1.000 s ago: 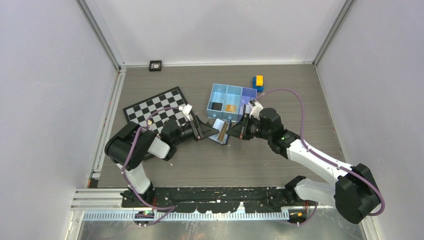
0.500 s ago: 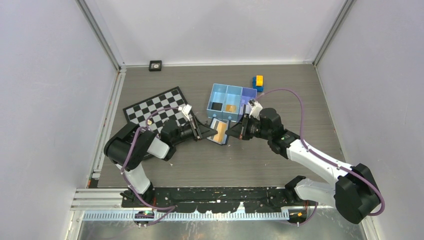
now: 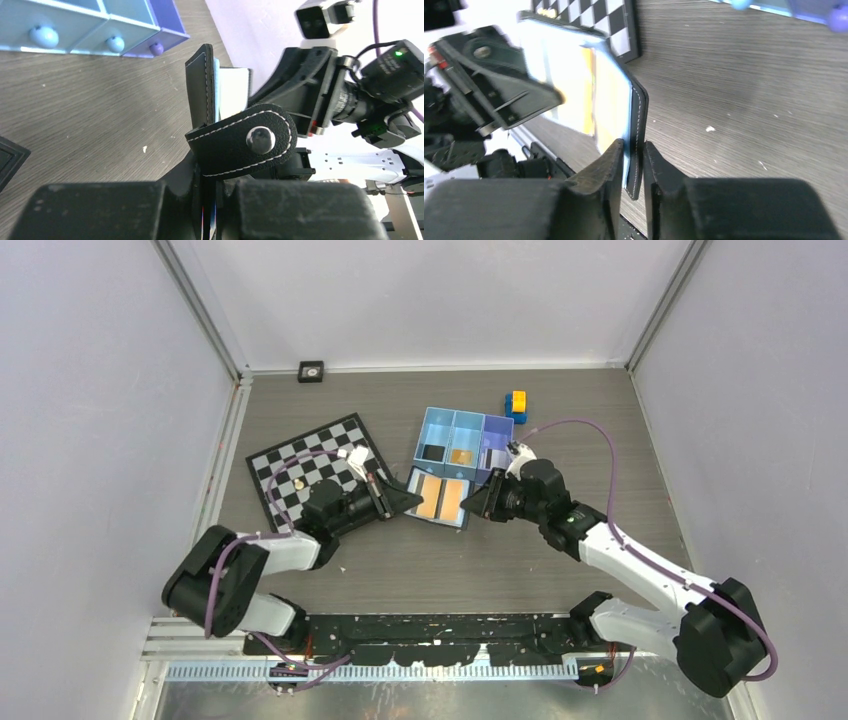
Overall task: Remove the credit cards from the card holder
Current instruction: Remove the credit card from the card holder.
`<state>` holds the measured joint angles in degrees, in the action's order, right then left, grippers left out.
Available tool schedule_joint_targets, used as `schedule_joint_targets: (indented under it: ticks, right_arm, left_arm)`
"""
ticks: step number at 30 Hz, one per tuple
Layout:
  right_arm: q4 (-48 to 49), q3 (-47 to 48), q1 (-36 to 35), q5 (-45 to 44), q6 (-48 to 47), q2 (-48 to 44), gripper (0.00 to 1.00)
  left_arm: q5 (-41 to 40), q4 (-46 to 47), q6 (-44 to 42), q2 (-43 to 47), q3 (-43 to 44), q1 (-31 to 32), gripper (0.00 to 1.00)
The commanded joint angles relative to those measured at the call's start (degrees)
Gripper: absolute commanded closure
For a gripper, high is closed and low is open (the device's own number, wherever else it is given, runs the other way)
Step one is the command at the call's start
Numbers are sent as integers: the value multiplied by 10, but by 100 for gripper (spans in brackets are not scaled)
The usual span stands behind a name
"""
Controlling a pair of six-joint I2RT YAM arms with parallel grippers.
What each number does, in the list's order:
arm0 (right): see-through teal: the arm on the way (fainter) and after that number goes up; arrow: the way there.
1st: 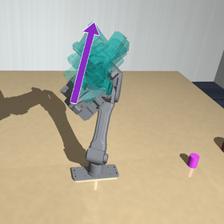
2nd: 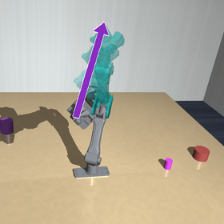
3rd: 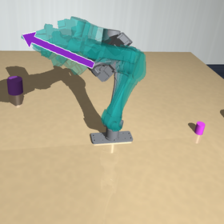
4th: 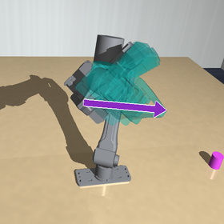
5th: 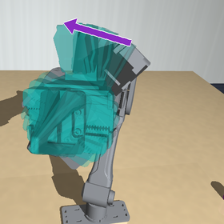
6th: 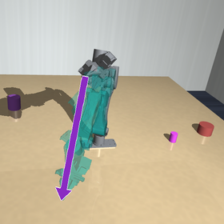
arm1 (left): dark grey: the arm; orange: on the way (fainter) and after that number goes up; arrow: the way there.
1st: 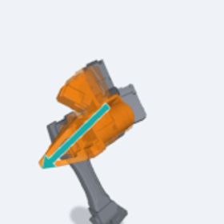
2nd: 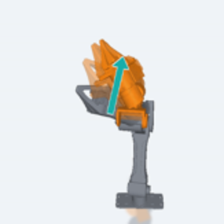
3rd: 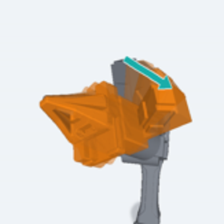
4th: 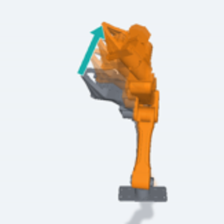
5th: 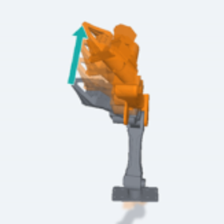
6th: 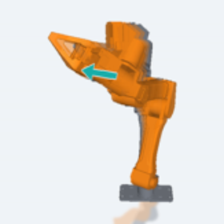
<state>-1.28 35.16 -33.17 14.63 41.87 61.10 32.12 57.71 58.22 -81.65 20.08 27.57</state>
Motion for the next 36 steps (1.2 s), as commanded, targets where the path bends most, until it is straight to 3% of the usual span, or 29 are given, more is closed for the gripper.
schedule_joint_targets:
  ticks: [1,3,7,15,24,36]
  right_arm:
    - [-44,20,9,-91,-5,-30,68]
    - [-38,10,10,-96,-5,-55,59]
    - [-6,-11,10,-74,-7,-101,51]
    - [92,-46,10,16,-9,-151,48]
    - [205,-43,8,145,41,-49,53]
    - [288,-44,2,170,88,66,55]
  left_arm:
    - [-18,-29,-42,69,-3,-1,100]
    - [-22,-33,-47,79,-6,0,100]
    - [-27,-38,-50,81,-6,0,100]
    - [-21,-31,-46,61,-1,0,100]
    - [9,22,-24,23,9,11,100]
    - [27,91,-1,-35,27,50,100]
